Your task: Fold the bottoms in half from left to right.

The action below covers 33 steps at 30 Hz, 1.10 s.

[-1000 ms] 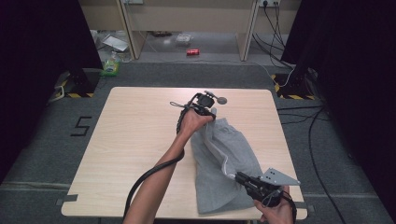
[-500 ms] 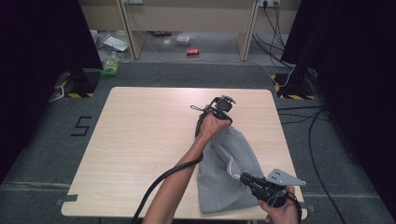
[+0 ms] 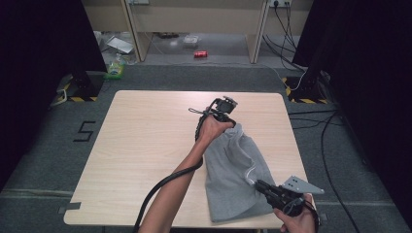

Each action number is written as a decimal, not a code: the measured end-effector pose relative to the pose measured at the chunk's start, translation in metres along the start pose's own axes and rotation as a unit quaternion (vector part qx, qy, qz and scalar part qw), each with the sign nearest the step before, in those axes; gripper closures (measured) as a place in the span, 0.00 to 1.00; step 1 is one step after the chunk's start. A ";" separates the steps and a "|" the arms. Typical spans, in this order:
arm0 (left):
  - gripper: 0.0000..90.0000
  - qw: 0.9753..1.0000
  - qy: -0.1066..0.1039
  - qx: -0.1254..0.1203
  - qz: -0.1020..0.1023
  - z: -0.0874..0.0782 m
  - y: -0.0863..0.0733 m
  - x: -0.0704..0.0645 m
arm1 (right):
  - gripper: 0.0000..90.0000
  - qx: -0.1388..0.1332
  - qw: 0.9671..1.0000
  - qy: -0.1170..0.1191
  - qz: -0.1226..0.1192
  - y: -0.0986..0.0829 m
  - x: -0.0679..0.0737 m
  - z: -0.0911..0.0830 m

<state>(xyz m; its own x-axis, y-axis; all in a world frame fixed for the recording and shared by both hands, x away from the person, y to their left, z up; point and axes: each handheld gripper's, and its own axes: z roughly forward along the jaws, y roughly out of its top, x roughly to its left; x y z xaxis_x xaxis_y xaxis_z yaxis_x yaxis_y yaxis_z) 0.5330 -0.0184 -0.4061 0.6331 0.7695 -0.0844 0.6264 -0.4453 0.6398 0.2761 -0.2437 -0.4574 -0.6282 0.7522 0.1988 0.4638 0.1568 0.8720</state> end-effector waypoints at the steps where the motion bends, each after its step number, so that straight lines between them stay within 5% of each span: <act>1: 0.76 1.000 0.000 -0.001 0.000 0.000 -0.001 0.002 | 0.93 0.000 1.000 -0.006 0.000 -0.003 0.000 -0.006; 7: 0.76 1.000 -0.008 -0.001 0.000 -0.003 -0.019 0.012 | 0.95 -0.001 0.999 -0.034 0.021 -0.020 -0.013 -0.027; 12: 0.76 1.000 -0.003 -0.006 -0.012 -0.010 -0.036 0.033 | 0.92 0.000 0.997 -0.063 0.038 -0.030 -0.024 -0.040; 22: 0.69 0.999 -0.004 -0.005 -0.037 -0.016 -0.074 0.060 | 0.56 0.021 0.995 -0.086 0.044 -0.019 -0.026 -0.025; 27: 0.54 0.999 0.001 -0.002 -0.041 -0.014 -0.082 0.061 | 0.50 0.060 0.995 -0.080 0.008 -0.018 -0.014 -0.010; 29: 0.48 0.999 0.000 -0.003 -0.040 -0.012 -0.083 0.059 | 0.57 0.081 0.993 -0.084 -0.014 -0.020 -0.011 -0.003; 33: 0.41 0.999 0.000 0.007 -0.035 -0.008 -0.086 0.056 | 0.92 0.131 0.984 -0.112 -0.045 -0.027 -0.019 -0.002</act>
<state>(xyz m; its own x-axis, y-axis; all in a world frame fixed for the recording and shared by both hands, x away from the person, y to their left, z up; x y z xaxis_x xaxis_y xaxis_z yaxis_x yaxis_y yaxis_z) 0.5109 0.0673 -0.4599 0.5873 0.7990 -0.1291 0.6756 -0.3962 0.6217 0.2743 -0.2641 -0.4841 -0.5350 0.8449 -0.0027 0.5754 0.3667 0.7311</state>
